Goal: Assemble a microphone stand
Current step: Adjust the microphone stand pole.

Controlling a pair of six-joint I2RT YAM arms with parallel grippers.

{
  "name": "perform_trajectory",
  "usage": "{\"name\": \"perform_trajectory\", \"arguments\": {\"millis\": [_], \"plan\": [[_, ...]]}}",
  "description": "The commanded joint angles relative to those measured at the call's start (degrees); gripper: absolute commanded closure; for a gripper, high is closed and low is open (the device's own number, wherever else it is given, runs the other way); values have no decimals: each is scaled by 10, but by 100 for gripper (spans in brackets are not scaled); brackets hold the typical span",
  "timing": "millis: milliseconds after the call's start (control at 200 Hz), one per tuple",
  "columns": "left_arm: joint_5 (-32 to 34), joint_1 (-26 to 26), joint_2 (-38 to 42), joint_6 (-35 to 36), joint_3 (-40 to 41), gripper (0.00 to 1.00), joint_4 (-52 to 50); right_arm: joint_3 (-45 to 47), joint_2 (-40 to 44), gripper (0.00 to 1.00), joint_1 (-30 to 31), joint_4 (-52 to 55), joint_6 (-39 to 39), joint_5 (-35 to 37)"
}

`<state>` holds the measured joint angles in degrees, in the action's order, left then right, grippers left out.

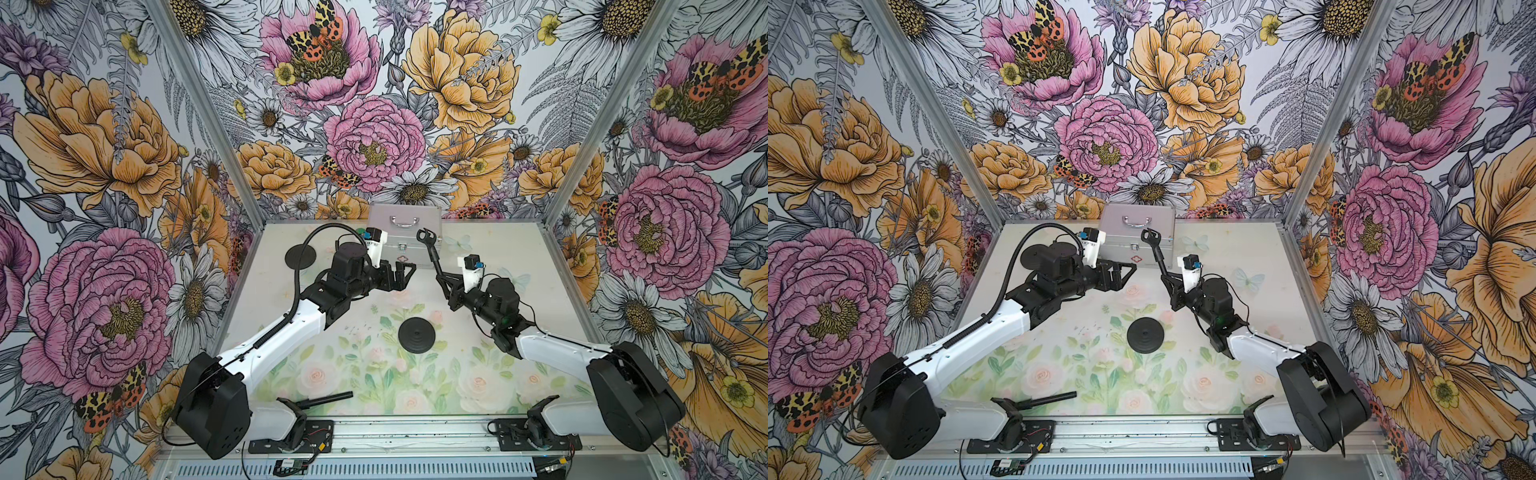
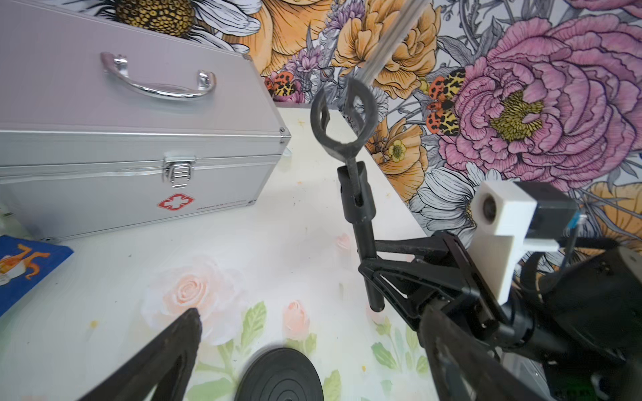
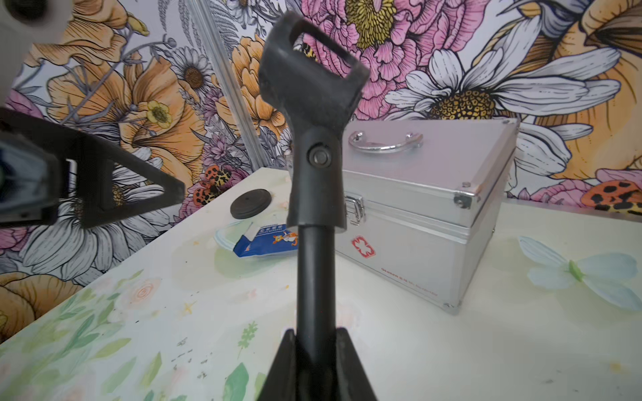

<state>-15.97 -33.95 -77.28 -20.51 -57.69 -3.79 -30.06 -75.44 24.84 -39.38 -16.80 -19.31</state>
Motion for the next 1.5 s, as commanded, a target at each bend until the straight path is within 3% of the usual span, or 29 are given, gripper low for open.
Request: {"name": "perform_trajectory", "arguments": {"millis": [0, 140, 285, 425, 750, 916, 986, 1076, 1181, 1251, 1396, 1496], "plan": [[-55, -19, -16, 26, -9, 1, 64, 9, 40, 100, -11, -47, -8, -107], [-39, -47, -24, -9, 1, 2, 126, 15, 57, 100, -11, -65, -16, -176], [-82, -52, -24, -39, 36, 9, 248, 36, 53, 100, -12, -136, -71, -145], [-119, -52, -39, -64, 55, 20, 339, 46, 45, 100, -10, -189, -102, -176], [-118, -45, -50, -81, 50, 58, 354, 24, 15, 100, 0, -212, -122, -178], [-148, -29, -61, -83, 42, 80, 353, 11, -18, 100, 10, -241, -134, -187], [-161, -23, -69, -91, 37, 83, 353, 9, -30, 100, 12, -243, -135, -189], [-163, -21, -70, -83, 38, 86, 348, 12, -34, 84, 12, -237, -138, -177], [-142, -26, -58, -29, 39, 86, 297, 8, -16, 66, 4, -175, -112, -182], [-108, -35, -46, 26, 31, 86, 234, -3, 12, 57, 0, -74, -64, -179], [-34, -53, -25, 106, 29, 85, 155, -57, 61, 56, -2, 166, 81, -221], [-22, -57, -22, 119, 38, 85, 154, -66, 78, 56, -7, 194, 90, -238]]}}
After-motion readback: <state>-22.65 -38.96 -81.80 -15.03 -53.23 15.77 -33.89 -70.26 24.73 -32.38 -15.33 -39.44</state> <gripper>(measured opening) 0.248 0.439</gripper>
